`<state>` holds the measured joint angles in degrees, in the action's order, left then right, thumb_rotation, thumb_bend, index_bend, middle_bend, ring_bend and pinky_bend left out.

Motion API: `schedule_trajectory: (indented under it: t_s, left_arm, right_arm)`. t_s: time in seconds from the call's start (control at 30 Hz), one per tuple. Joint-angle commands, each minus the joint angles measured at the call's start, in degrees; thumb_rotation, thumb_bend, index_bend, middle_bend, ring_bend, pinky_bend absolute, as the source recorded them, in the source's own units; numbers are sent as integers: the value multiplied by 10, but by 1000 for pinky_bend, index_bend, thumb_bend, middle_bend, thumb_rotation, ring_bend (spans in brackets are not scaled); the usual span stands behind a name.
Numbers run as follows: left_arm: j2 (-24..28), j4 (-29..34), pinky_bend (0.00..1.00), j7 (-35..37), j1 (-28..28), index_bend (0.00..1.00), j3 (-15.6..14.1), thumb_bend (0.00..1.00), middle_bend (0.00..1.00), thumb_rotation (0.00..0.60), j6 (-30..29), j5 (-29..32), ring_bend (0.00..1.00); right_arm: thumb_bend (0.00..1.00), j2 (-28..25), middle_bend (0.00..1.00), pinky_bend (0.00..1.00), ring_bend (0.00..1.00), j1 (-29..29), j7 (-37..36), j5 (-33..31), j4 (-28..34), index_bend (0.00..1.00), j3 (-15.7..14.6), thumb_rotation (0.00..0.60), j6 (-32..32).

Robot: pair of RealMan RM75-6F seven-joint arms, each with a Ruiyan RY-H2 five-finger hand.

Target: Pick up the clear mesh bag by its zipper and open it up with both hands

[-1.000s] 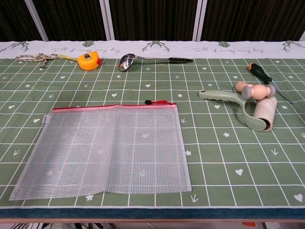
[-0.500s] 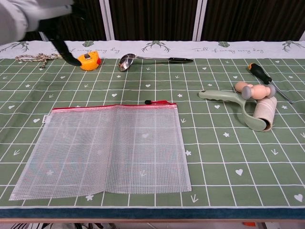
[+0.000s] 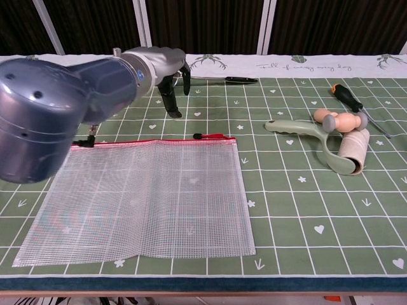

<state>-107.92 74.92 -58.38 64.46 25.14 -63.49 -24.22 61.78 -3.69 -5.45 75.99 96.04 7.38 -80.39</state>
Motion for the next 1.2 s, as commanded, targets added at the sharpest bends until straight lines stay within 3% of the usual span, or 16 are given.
schedule_trajectory:
  t_s: [0.03,0.27,0.5,1.2]
  left_arm:
    - [-50,-70,0,-5,34,409,4,234,108,600,15,21,0]
    - [-101,-163,0,1,62,438,17,236,117,600,41,39,0]
    - [-129,-214,0,6,76,461,24,235,125,600,62,44,0]
    - [-171,-294,0,-13,100,479,39,289,130,600,98,51,0]
  right_arm:
    - [176,-1,0,197,0,0,-2,-3,1,0,0,600,2]
    - [180,-3,0,197,0,-1,-6,-12,3,0,3,600,9]
    - [185,-4,0,197,0,-2,-6,-17,5,0,3,600,13]
    - [196,-9,0,197,0,0,-13,-21,13,0,4,600,15]
